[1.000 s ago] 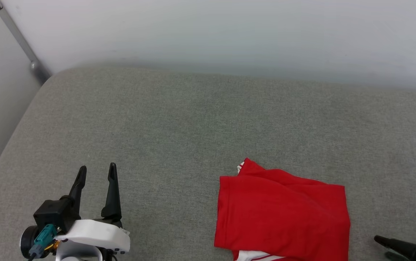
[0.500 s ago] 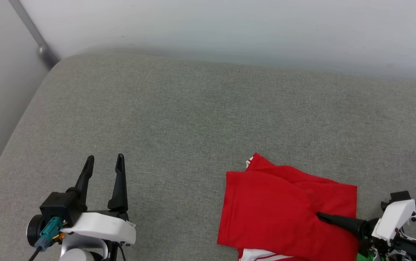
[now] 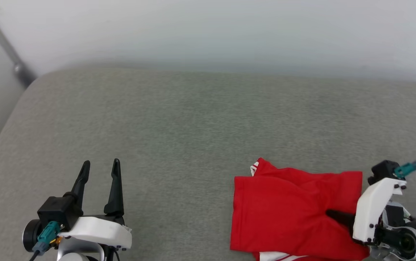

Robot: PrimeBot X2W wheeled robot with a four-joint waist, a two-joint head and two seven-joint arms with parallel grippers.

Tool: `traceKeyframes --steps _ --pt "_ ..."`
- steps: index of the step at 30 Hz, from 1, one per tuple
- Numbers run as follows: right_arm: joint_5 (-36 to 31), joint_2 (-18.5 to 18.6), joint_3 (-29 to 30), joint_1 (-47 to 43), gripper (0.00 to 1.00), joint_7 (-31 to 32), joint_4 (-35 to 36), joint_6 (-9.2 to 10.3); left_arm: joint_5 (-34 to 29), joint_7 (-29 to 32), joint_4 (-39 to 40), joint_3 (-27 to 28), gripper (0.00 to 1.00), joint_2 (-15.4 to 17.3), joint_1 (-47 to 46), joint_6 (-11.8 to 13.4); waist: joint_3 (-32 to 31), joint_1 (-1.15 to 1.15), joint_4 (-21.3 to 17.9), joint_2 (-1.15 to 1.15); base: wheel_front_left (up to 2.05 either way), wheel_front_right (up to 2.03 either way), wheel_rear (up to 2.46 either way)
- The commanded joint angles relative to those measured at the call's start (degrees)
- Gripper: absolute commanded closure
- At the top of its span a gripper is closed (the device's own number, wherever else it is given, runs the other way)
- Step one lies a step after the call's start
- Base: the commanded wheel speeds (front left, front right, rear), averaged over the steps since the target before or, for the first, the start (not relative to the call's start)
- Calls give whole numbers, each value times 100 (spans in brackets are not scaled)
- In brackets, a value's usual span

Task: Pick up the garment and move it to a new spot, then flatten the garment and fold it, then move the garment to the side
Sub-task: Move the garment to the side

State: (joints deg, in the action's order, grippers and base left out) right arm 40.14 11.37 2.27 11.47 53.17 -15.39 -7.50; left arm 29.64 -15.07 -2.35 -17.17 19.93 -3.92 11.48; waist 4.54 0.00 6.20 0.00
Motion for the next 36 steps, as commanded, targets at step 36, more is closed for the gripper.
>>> traceKeyframes --steps 36 --pt "-1983 1901 511 3425 100 -2876 -2194 3 -1043 1175 1710 -485 0 754 -2629 -474 3280 0 -2504 0 0 0 0"
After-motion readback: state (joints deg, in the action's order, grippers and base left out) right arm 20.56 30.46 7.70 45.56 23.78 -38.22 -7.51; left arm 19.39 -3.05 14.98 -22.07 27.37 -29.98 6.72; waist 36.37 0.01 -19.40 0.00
